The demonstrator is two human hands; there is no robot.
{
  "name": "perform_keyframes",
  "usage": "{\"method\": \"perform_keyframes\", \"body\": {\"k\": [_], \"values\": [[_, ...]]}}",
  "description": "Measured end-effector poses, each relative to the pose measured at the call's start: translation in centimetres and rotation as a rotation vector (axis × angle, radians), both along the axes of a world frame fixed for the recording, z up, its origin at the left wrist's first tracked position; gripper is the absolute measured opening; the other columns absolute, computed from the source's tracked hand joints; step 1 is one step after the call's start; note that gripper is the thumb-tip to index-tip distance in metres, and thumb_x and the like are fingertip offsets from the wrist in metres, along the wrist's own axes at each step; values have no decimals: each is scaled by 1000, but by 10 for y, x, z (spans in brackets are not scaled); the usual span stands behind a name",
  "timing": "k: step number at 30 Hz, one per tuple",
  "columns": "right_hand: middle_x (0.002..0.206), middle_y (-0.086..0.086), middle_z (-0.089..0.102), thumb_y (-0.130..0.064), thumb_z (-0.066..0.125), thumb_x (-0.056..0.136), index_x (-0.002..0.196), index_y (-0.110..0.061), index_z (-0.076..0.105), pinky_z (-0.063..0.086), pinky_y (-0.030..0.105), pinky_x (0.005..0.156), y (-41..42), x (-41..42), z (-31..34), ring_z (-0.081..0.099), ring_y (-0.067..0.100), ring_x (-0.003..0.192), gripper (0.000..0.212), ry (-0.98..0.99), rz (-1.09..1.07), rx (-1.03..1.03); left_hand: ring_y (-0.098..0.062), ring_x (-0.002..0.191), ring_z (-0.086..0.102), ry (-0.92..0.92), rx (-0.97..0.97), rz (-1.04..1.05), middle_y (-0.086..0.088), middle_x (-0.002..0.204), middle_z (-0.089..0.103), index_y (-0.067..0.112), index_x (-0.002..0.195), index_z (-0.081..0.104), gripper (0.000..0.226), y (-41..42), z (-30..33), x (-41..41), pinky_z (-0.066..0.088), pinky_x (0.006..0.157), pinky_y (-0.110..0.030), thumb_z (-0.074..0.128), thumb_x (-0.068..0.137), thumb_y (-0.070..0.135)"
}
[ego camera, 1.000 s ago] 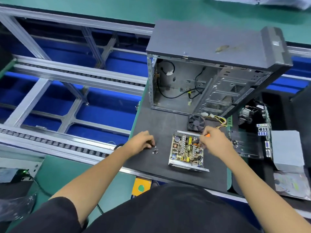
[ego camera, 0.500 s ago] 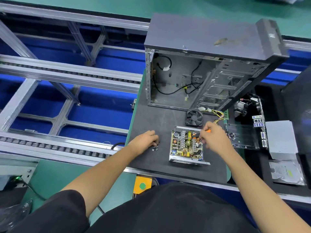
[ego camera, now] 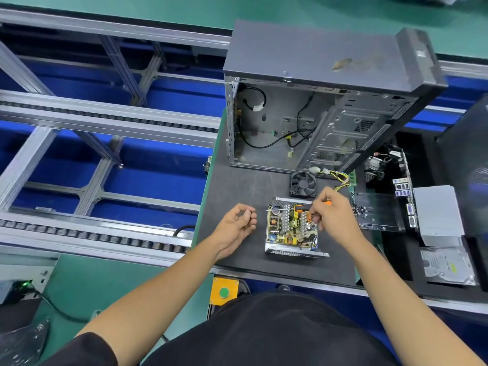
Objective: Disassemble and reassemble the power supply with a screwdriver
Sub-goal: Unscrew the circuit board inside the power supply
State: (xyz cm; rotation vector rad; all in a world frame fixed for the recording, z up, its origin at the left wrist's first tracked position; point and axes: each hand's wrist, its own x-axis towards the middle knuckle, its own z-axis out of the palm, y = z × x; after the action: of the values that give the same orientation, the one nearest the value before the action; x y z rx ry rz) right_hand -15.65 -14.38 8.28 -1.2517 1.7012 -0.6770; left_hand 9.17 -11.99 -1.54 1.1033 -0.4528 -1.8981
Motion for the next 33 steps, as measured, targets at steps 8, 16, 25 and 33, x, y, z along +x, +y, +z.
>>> {"method": "perform_keyframes", "body": {"k": [8,16,25,33], "values": [[68,0,68,-15,53,84,71,-19,49,41,35,51,3,14,13,57,12,54,14,-35,14,-53,-11,79,66,156,10,58,-7,90,68,8,102,61,7,-1,7,-8,58,74,-19,56,98,6],[71,1,69,-39,51,68,71,-26,50,44,42,59,1,20,14,60,14,58,14,-6,21,-58,-12,81,69,119,-16,43,-8,92,71,10,101,63,13,-7,7,-1,58,75,-20,65,88,13],[68,0,68,-30,51,72,73,-25,52,54,60,74,-1,21,19,62,27,65,6,107,84,-70,-12,79,69,111,-32,29,-7,90,72,8,100,61,8,-8,13,-9,59,74,-21,53,100,6],[70,-2,65,-24,56,78,78,-22,53,51,48,74,-5,22,26,58,30,67,4,227,109,-125,-12,78,68,74,-56,9,-6,88,72,8,101,59,10,-11,16,-11,58,75,-21,50,102,5]]}}
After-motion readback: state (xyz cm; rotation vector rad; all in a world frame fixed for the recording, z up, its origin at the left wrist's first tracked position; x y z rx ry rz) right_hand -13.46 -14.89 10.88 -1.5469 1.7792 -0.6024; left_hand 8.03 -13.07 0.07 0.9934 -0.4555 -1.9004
